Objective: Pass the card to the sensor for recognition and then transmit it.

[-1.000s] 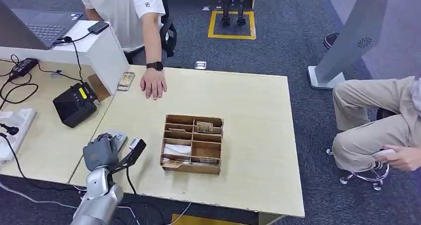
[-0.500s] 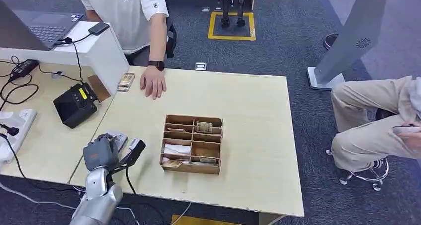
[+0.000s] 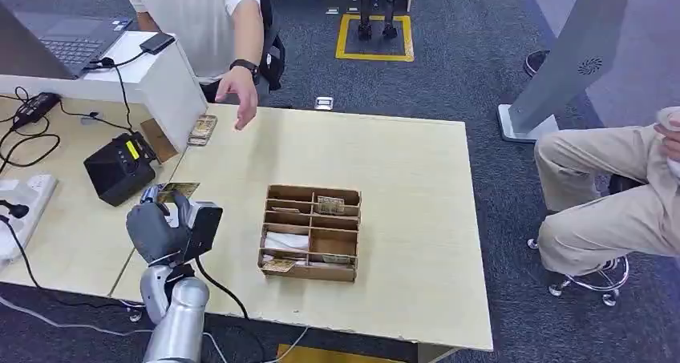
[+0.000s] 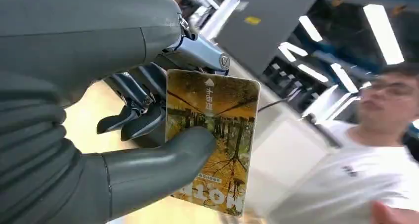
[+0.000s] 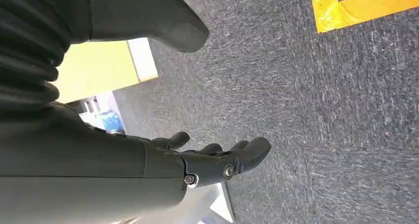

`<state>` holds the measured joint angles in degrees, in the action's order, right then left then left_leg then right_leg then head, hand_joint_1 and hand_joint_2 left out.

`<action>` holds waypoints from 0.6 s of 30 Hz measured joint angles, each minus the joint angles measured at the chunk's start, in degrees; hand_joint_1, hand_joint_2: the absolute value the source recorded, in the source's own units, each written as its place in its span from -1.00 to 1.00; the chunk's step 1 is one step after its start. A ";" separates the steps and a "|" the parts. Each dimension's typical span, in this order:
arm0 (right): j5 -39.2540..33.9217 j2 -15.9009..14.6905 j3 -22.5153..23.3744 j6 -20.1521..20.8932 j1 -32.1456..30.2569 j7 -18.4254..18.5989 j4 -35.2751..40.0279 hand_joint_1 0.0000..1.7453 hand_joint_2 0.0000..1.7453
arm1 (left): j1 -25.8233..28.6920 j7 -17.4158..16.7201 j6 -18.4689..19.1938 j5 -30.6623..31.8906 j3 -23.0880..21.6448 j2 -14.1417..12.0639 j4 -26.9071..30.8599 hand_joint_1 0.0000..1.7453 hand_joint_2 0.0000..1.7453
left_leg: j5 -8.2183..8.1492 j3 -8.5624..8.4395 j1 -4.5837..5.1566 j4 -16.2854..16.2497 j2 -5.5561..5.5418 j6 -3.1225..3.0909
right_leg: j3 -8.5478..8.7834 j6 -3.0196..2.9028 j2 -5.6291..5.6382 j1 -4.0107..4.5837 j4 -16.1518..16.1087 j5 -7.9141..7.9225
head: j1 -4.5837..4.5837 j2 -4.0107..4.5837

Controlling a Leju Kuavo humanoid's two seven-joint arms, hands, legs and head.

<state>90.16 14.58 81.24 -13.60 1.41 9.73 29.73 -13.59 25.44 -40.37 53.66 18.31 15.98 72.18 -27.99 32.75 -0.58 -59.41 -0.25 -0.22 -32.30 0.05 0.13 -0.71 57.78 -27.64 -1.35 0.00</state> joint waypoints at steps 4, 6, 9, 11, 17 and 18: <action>0.00 -0.02 -0.68 -0.13 0.01 -0.02 -0.33 -1.00 1.00 | -2.00 -2.04 0.09 1.00 -2.99 -0.04 1.48 1.00 1.00 | 0.00 0.01 -0.03 0.00 0.02 0.01 | -0.04 -0.01 0.04 0.01 0.01 0.01 | -0.02 0.00; 0.00 -0.18 -1.38 -0.44 0.00 0.00 -0.96 -1.00 1.00 | -4.03 -4.61 0.15 1.59 -5.00 -0.37 1.35 1.00 1.00 | 0.04 0.06 -0.03 0.00 0.00 0.02 | -0.06 -0.01 0.00 0.01 0.01 0.01 | 0.00 0.00; -0.02 -0.63 -2.38 -0.70 0.06 0.00 -2.01 -1.00 1.00 | -8.00 -7.90 0.15 1.64 -7.55 -1.24 -0.43 1.00 1.00 | 0.06 0.06 -0.02 0.00 0.02 0.05 | -0.06 -0.08 0.02 0.01 0.01 0.09 | -0.02 0.00; 0.00 -0.98 -2.95 -0.92 0.04 0.00 -2.58 -1.00 1.00 | -10.54 -9.89 0.15 1.16 -9.16 -2.03 -2.26 1.00 1.00 | 0.08 0.06 -0.02 0.00 0.02 0.03 | -0.07 -0.07 0.02 0.01 0.01 0.09 | -0.02 0.00; 0.00 -2.10 -4.37 -1.49 0.05 0.00 -4.07 -1.00 1.00 | -18.31 -16.29 0.17 0.89 -14.21 -4.35 -9.93 1.00 1.00 | 0.09 0.08 0.00 -0.01 0.02 0.03 | -0.09 -0.05 0.02 0.01 0.01 0.11 | -0.02 0.00; 0.00 -2.30 -4.61 -1.55 0.05 0.00 -4.39 -1.00 1.00 | -19.62 -17.27 0.20 0.96 -15.08 -4.61 -11.44 1.00 1.00 | 0.09 0.09 0.00 -0.02 0.02 0.03 | -0.11 -0.04 0.02 0.01 0.01 0.11 | -0.02 0.00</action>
<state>90.16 12.28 76.63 -15.15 1.46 9.73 25.33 -33.21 8.17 -40.17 54.62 3.23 11.36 60.74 -27.90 32.85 -0.58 -59.42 -0.23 -0.19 -32.40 0.00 0.15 -0.70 57.79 -27.53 -1.38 0.00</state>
